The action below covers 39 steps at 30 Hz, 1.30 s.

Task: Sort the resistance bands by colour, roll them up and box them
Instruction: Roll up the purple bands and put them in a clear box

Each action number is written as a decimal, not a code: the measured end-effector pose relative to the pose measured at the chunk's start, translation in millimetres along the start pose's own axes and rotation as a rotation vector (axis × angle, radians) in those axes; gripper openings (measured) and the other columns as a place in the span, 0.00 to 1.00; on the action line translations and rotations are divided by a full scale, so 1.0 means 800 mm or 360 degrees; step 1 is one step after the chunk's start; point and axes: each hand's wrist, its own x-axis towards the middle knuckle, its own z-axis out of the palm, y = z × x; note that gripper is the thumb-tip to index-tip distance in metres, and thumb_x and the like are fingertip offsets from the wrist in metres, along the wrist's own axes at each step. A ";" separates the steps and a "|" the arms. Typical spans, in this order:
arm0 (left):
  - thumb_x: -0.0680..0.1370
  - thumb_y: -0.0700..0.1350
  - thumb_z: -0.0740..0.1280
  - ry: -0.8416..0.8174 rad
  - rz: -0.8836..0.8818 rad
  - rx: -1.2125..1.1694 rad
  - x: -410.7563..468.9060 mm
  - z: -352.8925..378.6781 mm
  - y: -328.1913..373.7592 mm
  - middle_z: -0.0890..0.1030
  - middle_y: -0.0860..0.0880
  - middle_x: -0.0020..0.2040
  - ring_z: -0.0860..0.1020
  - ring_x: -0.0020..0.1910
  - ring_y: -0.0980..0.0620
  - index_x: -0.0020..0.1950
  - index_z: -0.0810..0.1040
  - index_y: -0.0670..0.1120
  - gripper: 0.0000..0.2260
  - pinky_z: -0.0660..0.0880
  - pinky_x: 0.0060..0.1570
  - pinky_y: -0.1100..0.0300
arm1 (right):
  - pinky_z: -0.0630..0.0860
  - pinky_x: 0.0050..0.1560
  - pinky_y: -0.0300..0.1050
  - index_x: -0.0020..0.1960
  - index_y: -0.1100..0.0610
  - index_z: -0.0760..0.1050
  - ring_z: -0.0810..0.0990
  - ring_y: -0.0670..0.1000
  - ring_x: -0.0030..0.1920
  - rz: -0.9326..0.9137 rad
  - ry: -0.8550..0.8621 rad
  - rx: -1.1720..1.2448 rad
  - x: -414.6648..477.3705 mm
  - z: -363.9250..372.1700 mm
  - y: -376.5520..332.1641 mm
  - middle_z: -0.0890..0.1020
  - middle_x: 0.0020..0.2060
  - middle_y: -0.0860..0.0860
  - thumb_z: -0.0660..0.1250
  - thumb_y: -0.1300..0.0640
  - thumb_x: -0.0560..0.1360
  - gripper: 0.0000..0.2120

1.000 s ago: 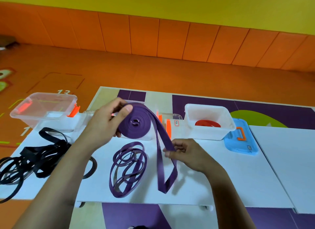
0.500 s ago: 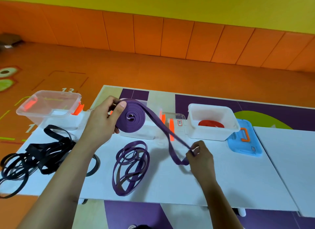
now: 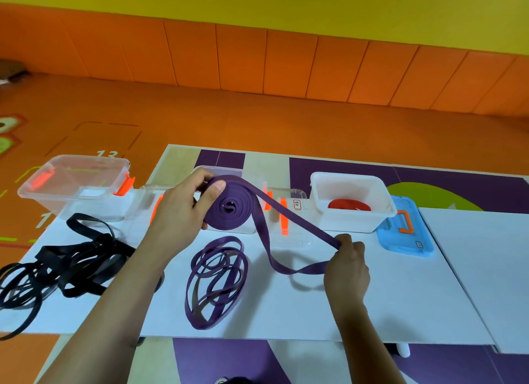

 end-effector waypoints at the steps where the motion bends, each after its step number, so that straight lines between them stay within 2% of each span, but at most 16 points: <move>1: 0.83 0.59 0.59 0.0035 -0.0022 -0.0016 -0.001 0.001 0.001 0.82 0.54 0.46 0.81 0.26 0.51 0.55 0.74 0.55 0.10 0.79 0.34 0.49 | 0.72 0.39 0.50 0.61 0.54 0.74 0.76 0.59 0.38 -0.0017 0.0002 0.0081 0.002 0.000 0.001 0.75 0.49 0.53 0.56 0.69 0.79 0.16; 5: 0.84 0.58 0.59 0.0166 -0.0114 -0.0149 0.002 -0.004 0.005 0.82 0.52 0.44 0.80 0.25 0.49 0.54 0.74 0.52 0.11 0.77 0.28 0.54 | 0.77 0.47 0.49 0.49 0.50 0.80 0.82 0.56 0.46 0.0130 -0.0329 0.0852 0.011 0.004 0.007 0.84 0.42 0.50 0.66 0.58 0.80 0.05; 9: 0.84 0.57 0.58 0.0257 -0.0132 -0.0141 0.003 -0.009 0.004 0.82 0.51 0.44 0.80 0.25 0.50 0.53 0.74 0.51 0.12 0.77 0.27 0.54 | 0.76 0.46 0.44 0.43 0.55 0.82 0.83 0.55 0.44 0.0142 -0.0677 0.0939 -0.001 0.014 0.014 0.86 0.39 0.52 0.70 0.56 0.79 0.06; 12: 0.84 0.57 0.59 0.0247 -0.0143 -0.0184 0.001 -0.006 0.003 0.82 0.49 0.44 0.80 0.24 0.49 0.53 0.74 0.50 0.11 0.77 0.27 0.54 | 0.81 0.46 0.48 0.47 0.62 0.80 0.85 0.53 0.44 0.0235 -0.0839 0.1094 -0.007 0.017 0.015 0.87 0.41 0.53 0.67 0.55 0.81 0.10; 15: 0.84 0.56 0.59 0.0199 -0.0145 -0.0202 0.000 -0.006 0.005 0.82 0.49 0.44 0.80 0.25 0.48 0.54 0.74 0.51 0.11 0.79 0.28 0.52 | 0.83 0.49 0.51 0.51 0.61 0.79 0.85 0.50 0.46 0.0235 -0.1009 0.1140 -0.008 0.012 0.019 0.86 0.45 0.53 0.73 0.58 0.77 0.08; 17: 0.84 0.57 0.59 0.0118 -0.0107 -0.0182 -0.003 -0.008 0.006 0.82 0.50 0.46 0.81 0.27 0.48 0.55 0.74 0.53 0.09 0.80 0.30 0.50 | 0.81 0.51 0.51 0.56 0.55 0.78 0.83 0.49 0.49 0.0166 -0.1185 0.0976 -0.008 0.006 0.024 0.83 0.52 0.51 0.74 0.60 0.74 0.11; 19: 0.83 0.58 0.59 -0.0004 -0.0037 -0.0123 -0.007 -0.010 0.007 0.82 0.53 0.47 0.81 0.29 0.49 0.56 0.74 0.55 0.09 0.81 0.34 0.48 | 0.79 0.46 0.43 0.66 0.50 0.73 0.80 0.47 0.51 0.0038 -0.1365 0.0567 -0.008 0.001 0.025 0.77 0.62 0.48 0.73 0.61 0.74 0.23; 20: 0.83 0.59 0.59 -0.0075 0.0013 -0.0078 -0.009 -0.009 0.009 0.82 0.54 0.46 0.82 0.30 0.50 0.56 0.74 0.55 0.10 0.81 0.36 0.47 | 0.78 0.45 0.40 0.70 0.49 0.70 0.79 0.46 0.51 -0.0017 -0.1345 0.0392 -0.006 -0.002 0.021 0.74 0.65 0.49 0.73 0.62 0.74 0.27; 22: 0.82 0.60 0.58 -0.0209 0.0109 0.0025 -0.013 -0.004 0.016 0.82 0.55 0.44 0.82 0.31 0.53 0.56 0.73 0.56 0.11 0.80 0.39 0.46 | 0.80 0.52 0.46 0.70 0.48 0.70 0.78 0.45 0.52 -0.0116 -0.0972 0.0422 -0.002 -0.010 0.002 0.75 0.65 0.52 0.70 0.62 0.75 0.26; 24: 0.81 0.62 0.57 -0.0302 0.0171 0.0129 -0.017 0.005 0.024 0.81 0.54 0.43 0.81 0.32 0.52 0.55 0.72 0.57 0.12 0.79 0.41 0.46 | 0.78 0.58 0.44 0.63 0.48 0.76 0.79 0.42 0.53 -0.0250 -0.0494 0.0856 -0.002 -0.035 -0.033 0.81 0.58 0.48 0.68 0.63 0.78 0.17; 26: 0.81 0.64 0.57 -0.0368 0.0215 0.0211 -0.020 0.013 0.029 0.81 0.54 0.44 0.81 0.34 0.52 0.55 0.71 0.58 0.13 0.78 0.44 0.46 | 0.75 0.57 0.36 0.60 0.50 0.79 0.81 0.41 0.55 -0.0496 -0.0335 0.1263 -0.007 -0.069 -0.077 0.83 0.55 0.45 0.67 0.61 0.80 0.11; 29: 0.82 0.65 0.56 -0.0404 0.0296 0.0257 -0.021 0.019 0.033 0.80 0.57 0.45 0.80 0.37 0.52 0.55 0.71 0.58 0.13 0.78 0.43 0.45 | 0.74 0.63 0.36 0.64 0.48 0.79 0.80 0.44 0.62 -0.0837 -0.0658 0.1410 -0.018 -0.093 -0.120 0.83 0.59 0.43 0.69 0.53 0.80 0.13; 31: 0.82 0.65 0.56 -0.0408 0.0310 0.0232 -0.020 0.017 0.032 0.80 0.57 0.46 0.80 0.37 0.53 0.55 0.71 0.58 0.13 0.78 0.42 0.46 | 0.77 0.61 0.41 0.62 0.47 0.80 0.82 0.46 0.58 -0.0835 -0.0855 0.1344 -0.022 -0.084 -0.129 0.84 0.55 0.42 0.71 0.50 0.79 0.12; 35: 0.82 0.64 0.56 -0.0382 0.0269 0.0170 -0.021 0.013 0.026 0.80 0.56 0.45 0.81 0.36 0.52 0.56 0.72 0.57 0.14 0.80 0.41 0.45 | 0.73 0.45 0.34 0.55 0.48 0.83 0.80 0.47 0.45 -0.0801 -0.0787 0.1344 -0.022 -0.072 -0.124 0.85 0.44 0.45 0.73 0.51 0.77 0.07; 37: 0.83 0.64 0.57 -0.0377 0.0238 0.0096 -0.024 0.014 0.023 0.80 0.56 0.45 0.81 0.36 0.50 0.56 0.73 0.56 0.14 0.80 0.41 0.44 | 0.72 0.43 0.33 0.52 0.50 0.85 0.79 0.47 0.42 -0.0785 -0.0757 0.1371 -0.021 -0.073 -0.122 0.85 0.42 0.45 0.75 0.53 0.76 0.06; 39: 0.83 0.61 0.59 -0.0378 0.0216 0.0001 -0.025 0.016 0.024 0.80 0.55 0.45 0.81 0.35 0.48 0.56 0.74 0.55 0.11 0.80 0.39 0.46 | 0.76 0.44 0.39 0.51 0.53 0.85 0.80 0.48 0.41 -0.0732 -0.0832 0.1487 -0.020 -0.071 -0.121 0.85 0.41 0.46 0.75 0.55 0.76 0.05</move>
